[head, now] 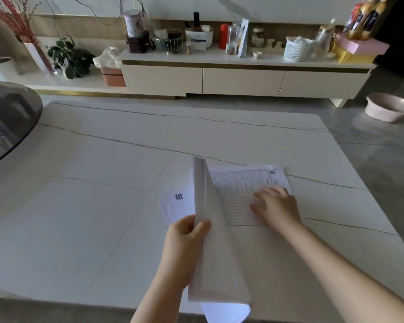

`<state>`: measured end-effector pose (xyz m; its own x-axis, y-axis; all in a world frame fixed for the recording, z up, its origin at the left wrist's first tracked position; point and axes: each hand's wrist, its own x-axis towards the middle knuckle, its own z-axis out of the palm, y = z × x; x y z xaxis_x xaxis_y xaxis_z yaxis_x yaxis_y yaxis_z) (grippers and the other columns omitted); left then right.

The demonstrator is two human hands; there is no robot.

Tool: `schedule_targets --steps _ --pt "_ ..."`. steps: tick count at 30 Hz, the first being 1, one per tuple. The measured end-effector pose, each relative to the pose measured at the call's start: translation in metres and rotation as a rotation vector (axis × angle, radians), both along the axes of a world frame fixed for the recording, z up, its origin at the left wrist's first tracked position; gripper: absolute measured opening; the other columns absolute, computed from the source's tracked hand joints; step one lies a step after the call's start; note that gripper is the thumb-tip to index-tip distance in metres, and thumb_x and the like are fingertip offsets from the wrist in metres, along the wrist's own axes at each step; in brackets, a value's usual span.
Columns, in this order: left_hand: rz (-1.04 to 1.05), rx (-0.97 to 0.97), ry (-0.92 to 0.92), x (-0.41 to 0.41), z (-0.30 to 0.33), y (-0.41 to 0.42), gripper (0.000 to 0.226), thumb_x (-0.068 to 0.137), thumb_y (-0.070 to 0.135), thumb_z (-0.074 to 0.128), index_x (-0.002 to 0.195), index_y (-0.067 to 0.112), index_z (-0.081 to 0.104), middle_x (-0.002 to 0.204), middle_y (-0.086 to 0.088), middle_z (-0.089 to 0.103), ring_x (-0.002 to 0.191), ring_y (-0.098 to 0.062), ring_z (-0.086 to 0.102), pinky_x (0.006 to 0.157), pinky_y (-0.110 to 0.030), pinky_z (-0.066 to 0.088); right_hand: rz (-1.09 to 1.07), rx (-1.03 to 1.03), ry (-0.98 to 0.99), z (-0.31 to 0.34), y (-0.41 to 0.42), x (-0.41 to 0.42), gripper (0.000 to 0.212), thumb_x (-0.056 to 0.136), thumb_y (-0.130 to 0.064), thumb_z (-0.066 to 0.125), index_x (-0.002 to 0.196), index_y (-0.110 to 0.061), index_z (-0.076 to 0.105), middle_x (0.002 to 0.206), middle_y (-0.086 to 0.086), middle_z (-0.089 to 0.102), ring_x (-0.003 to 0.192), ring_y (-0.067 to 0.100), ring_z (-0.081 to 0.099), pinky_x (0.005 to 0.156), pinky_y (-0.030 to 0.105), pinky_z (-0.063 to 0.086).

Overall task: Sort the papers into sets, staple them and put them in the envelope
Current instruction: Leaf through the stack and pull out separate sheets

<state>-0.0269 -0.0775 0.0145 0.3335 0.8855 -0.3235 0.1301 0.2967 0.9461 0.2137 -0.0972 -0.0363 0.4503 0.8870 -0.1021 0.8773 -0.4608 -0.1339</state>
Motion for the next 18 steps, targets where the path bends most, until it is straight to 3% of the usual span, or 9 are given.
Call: schedule_targets --steps 2,4,6,10,13,15,16,18 --pt "-0.005 -0.003 -0.001 0.001 0.0 -0.001 0.019 0.089 0.007 0.057 0.075 -0.003 0.065 0.063 -0.005 0.061 0.058 -0.017 0.054 0.058 -0.028 0.042 -0.121 -0.012 0.071 -0.01 0.002 -0.026 0.067 0.089 -0.065 0.042 0.146 -0.031 0.032 0.158 0.0 0.021 0.144 0.024 0.015 0.112 0.039 0.019" --pt "-0.004 -0.011 -0.006 -0.001 -0.001 -0.001 0.019 0.089 0.007 0.057 0.076 -0.003 0.065 0.064 -0.007 0.062 0.059 -0.018 0.055 0.059 -0.03 0.043 -0.084 -0.125 0.109 -0.024 0.002 -0.037 0.082 0.086 -0.074 0.033 0.152 -0.032 0.011 0.161 0.005 -0.003 0.148 0.027 -0.005 0.116 0.044 0.005" --pt "0.005 -0.023 -0.009 -0.004 -0.003 0.001 0.018 0.09 0.008 0.057 0.078 -0.005 0.064 0.066 -0.009 0.061 0.061 -0.019 0.055 0.062 -0.032 0.042 0.018 -0.204 0.121 -0.024 0.002 -0.02 0.083 0.086 -0.073 0.034 0.152 -0.034 0.003 0.161 0.005 -0.011 0.147 0.026 -0.013 0.118 0.044 -0.002" --pt "0.026 -0.043 -0.012 -0.009 -0.005 0.004 0.018 0.089 0.008 0.058 0.081 -0.006 0.064 0.069 -0.012 0.061 0.062 -0.021 0.055 0.063 -0.034 0.043 0.195 -0.378 0.041 0.006 -0.005 0.043 0.079 0.084 -0.069 0.046 0.149 -0.045 0.008 0.161 -0.005 -0.008 0.147 0.019 -0.013 0.117 0.046 -0.003" --pt "0.032 -0.059 -0.008 -0.006 -0.006 0.006 0.018 0.089 0.009 0.059 0.081 -0.007 0.063 0.069 -0.013 0.059 0.064 -0.021 0.053 0.064 -0.035 0.042 0.161 -0.396 -0.015 0.024 -0.005 0.061 0.064 0.089 -0.052 0.054 0.145 -0.047 0.024 0.161 -0.007 0.005 0.148 0.02 -0.001 0.117 0.04 0.007" --pt "0.031 -0.07 -0.001 -0.001 -0.005 0.005 0.018 0.089 0.009 0.059 0.08 -0.005 0.064 0.069 -0.012 0.061 0.063 -0.021 0.055 0.064 -0.035 0.044 0.009 -0.238 0.048 0.015 0.002 0.036 0.055 0.094 -0.043 0.046 0.146 -0.041 0.027 0.16 -0.004 0.012 0.146 0.022 0.011 0.116 0.039 0.017" --pt "0.026 -0.073 0.002 0.0 -0.005 0.004 0.017 0.089 0.009 0.058 0.079 -0.004 0.064 0.069 -0.011 0.062 0.063 -0.021 0.055 0.064 -0.034 0.044 -0.052 -0.178 0.081 0.005 0.004 0.017 0.056 0.097 -0.048 0.038 0.149 -0.037 0.022 0.161 -0.001 0.009 0.146 0.025 0.01 0.116 0.041 0.016" --pt "0.024 -0.075 0.001 0.003 -0.004 0.003 0.017 0.089 0.008 0.058 0.079 -0.004 0.065 0.069 -0.01 0.062 0.063 -0.02 0.055 0.064 -0.033 0.044 -0.016 -0.182 0.1 -0.021 0.001 -0.015 0.068 0.093 -0.066 0.022 0.151 -0.037 0.004 0.161 0.003 -0.006 0.148 0.027 -0.007 0.117 0.047 0.001"
